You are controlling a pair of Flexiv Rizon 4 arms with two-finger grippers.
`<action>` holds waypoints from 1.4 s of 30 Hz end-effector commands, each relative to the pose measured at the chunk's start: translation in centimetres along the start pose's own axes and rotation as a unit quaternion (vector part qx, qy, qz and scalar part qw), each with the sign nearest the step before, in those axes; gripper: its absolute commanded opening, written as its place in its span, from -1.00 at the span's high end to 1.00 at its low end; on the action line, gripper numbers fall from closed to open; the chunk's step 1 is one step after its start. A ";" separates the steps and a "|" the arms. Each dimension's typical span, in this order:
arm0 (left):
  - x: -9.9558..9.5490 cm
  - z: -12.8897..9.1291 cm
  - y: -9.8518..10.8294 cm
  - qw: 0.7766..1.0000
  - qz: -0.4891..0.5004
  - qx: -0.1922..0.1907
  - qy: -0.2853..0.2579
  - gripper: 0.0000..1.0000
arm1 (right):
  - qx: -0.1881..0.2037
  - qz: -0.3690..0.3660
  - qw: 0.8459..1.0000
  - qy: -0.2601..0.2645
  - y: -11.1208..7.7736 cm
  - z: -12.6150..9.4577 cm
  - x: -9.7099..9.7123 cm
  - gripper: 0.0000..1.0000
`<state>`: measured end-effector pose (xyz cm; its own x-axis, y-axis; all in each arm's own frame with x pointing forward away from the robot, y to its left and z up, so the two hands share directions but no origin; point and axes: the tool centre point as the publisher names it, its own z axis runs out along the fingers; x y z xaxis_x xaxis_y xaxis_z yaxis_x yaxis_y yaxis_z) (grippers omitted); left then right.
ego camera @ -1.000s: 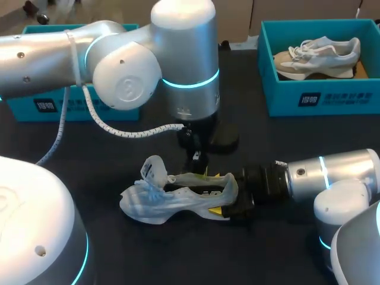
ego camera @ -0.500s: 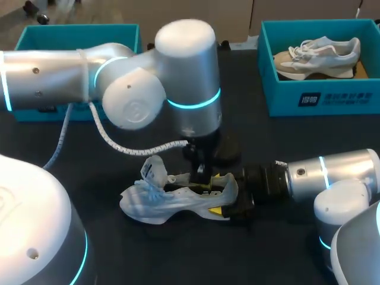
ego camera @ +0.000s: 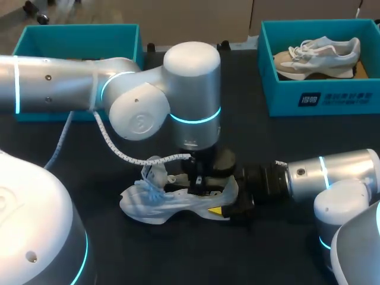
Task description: Take the shoe out of the shoebox, open the shoe tongue, remove and reinsert the insole, then place the shoe into the shoebox
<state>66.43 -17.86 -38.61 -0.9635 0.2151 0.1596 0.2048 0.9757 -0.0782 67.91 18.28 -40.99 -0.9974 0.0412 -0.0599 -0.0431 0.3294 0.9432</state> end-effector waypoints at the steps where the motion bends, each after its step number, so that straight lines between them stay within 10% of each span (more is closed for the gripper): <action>1: 0.3 0.3 1.8 1.000 -0.001 0.010 0.007 1.00 | 0.001 0.000 1.000 -0.001 0.1 0.0 0.0 1.00; 15: 2.2 0.8 2.5 1.000 0.010 0.008 0.021 0.99 | 0.001 0.000 1.000 -0.001 0.1 0.0 0.0 1.00; 17: 2.0 1.3 2.7 1.000 0.009 0.007 0.022 0.40 | 0.001 0.000 1.000 -0.001 0.1 0.0 0.0 1.00; 26: 1.4 2.8 2.8 1.000 0.001 -0.005 0.000 0.09 | 0.001 0.000 1.000 -0.001 0.1 0.0 0.0 1.00; 42: -1.2 4.5 2.8 0.993 -0.048 -0.051 -0.095 0.15 | 0.001 0.000 1.000 -0.001 0.1 0.0 0.0 1.00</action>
<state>66.73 -14.79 -41.26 -0.9917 0.1272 -0.0175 0.1273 0.9919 -0.0033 67.93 18.26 -41.21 -0.9973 0.0421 -0.0597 -0.0426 0.3292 0.9433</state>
